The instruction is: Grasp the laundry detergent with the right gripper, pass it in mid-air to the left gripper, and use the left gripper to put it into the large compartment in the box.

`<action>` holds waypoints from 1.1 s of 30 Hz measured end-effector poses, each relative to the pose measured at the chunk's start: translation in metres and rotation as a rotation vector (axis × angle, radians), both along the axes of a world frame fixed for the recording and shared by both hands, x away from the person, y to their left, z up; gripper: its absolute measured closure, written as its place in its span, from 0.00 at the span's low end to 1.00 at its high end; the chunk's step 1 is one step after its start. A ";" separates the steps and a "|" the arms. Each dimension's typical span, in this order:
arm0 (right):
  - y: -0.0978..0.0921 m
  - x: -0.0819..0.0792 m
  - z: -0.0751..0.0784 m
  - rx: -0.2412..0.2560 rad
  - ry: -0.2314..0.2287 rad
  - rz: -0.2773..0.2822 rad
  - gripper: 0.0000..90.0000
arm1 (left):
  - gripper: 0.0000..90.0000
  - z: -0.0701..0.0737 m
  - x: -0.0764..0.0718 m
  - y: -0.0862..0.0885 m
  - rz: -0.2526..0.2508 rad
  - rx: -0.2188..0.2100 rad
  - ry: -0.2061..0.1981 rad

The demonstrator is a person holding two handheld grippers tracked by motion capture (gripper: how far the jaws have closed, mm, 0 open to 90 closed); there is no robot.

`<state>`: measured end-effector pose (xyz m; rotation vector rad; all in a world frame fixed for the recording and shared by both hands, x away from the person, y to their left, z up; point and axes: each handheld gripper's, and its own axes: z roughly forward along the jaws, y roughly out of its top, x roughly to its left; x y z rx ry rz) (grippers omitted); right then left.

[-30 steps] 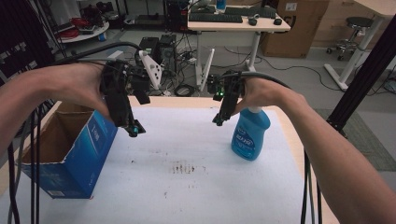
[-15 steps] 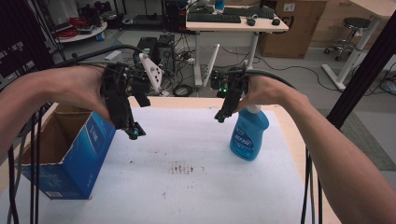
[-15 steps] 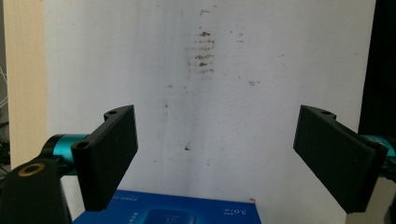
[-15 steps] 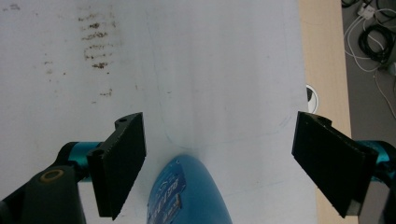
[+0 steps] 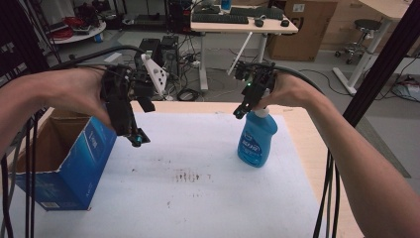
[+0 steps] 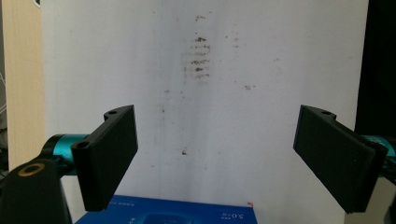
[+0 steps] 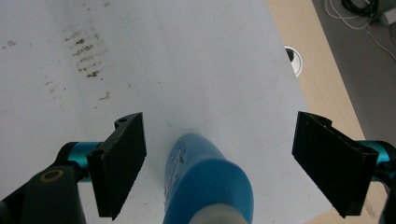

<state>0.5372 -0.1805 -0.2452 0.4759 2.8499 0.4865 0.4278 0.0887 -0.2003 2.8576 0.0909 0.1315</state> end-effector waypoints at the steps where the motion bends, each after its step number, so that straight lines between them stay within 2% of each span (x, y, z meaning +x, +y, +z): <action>1: -0.004 -0.001 0.001 0.008 0.000 -0.027 0.19 | 0.15 -0.001 0.000 0.000 0.001 -0.003 0.001; 7: -0.026 -0.011 0.001 0.077 -0.001 -0.141 0.19 | 0.15 0.000 -0.001 -0.002 -0.005 -0.004 -0.002; 14: -0.044 -0.021 -0.002 0.138 -0.003 -0.204 0.19 | 0.15 0.000 -0.003 -0.004 -0.014 -0.005 -0.006; 15: -0.051 -0.025 -0.005 0.181 0.003 -0.231 0.19 | 0.15 0.000 -0.003 -0.004 -0.015 -0.008 -0.009; 17: -0.053 -0.026 -0.006 0.182 -0.002 -0.234 0.19 | 0.15 0.000 -0.004 -0.004 -0.016 -0.009 -0.012; 19: -0.058 -0.033 -0.014 0.208 -0.001 -0.257 0.19 | 0.15 0.001 -0.005 -0.004 -0.019 -0.011 -0.013; 23: -0.062 -0.038 -0.023 0.235 0.001 -0.264 0.19 | 0.15 0.001 -0.006 -0.004 -0.021 -0.010 -0.016; 26: -0.066 -0.043 -0.037 0.258 0.014 -0.282 0.19 | 0.15 0.000 -0.007 -0.003 -0.021 -0.012 -0.015; 29: -0.068 -0.045 -0.042 0.261 0.006 -0.294 0.19 | 0.15 0.000 -0.007 -0.002 -0.019 -0.010 -0.017; 30: -0.073 -0.046 -0.047 0.302 0.012 -0.309 0.19 | 0.15 0.000 -0.006 -0.001 -0.016 -0.016 -0.017; 31: -0.074 -0.047 -0.049 0.310 0.006 -0.316 0.19 | 0.15 0.000 -0.006 -0.001 -0.016 -0.016 -0.017; 33: -0.076 -0.047 -0.053 0.307 0.005 -0.332 0.19 | 0.15 0.001 -0.006 -0.001 -0.016 -0.017 -0.017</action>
